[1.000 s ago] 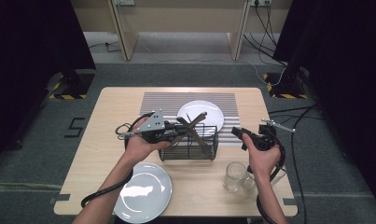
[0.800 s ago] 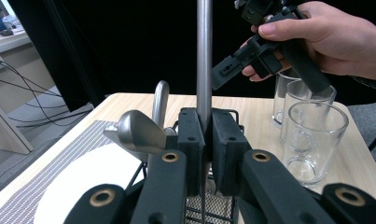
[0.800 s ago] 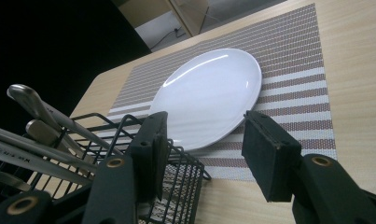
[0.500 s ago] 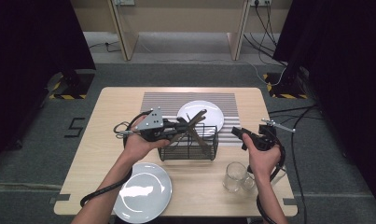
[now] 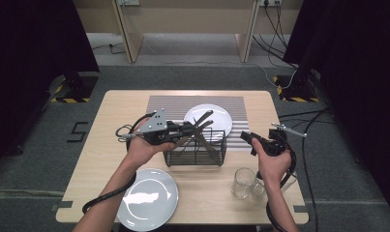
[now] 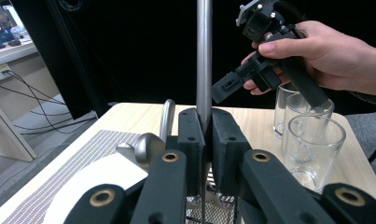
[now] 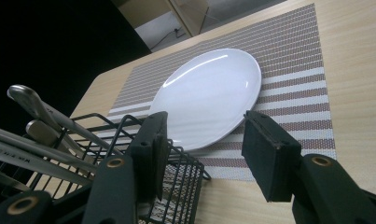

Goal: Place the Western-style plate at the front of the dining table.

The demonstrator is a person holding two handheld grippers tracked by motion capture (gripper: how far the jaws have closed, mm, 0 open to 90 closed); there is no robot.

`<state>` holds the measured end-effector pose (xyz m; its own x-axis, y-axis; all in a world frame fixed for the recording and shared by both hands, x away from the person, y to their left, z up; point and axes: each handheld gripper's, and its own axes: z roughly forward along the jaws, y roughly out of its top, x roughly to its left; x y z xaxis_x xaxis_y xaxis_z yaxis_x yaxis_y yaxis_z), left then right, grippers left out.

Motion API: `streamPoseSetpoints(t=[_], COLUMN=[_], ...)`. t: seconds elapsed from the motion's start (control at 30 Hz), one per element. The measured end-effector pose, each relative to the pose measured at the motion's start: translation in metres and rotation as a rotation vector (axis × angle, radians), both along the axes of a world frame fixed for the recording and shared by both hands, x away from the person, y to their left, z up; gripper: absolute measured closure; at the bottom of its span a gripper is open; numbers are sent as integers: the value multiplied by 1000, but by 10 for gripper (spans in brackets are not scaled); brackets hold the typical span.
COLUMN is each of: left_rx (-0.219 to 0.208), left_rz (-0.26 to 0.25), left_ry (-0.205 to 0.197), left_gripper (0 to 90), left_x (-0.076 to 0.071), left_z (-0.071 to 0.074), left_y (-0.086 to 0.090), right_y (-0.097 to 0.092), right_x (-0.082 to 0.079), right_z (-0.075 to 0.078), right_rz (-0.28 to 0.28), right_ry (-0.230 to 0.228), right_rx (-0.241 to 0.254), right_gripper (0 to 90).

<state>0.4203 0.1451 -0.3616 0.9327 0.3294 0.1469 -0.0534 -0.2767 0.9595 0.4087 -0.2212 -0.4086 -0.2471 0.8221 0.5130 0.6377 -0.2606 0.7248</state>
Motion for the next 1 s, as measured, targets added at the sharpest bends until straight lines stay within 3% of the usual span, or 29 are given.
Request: streamPoseSetpoints(t=[1.0], left_rx=[-41], left_rz=[15], left_ry=[-8], left_gripper=[830], left_x=[-1], left_z=[11], left_y=[5], right_y=[1], right_x=[1], right_z=[-1], right_rz=[2], right_ry=[2], right_rx=[1], right_gripper=[505])
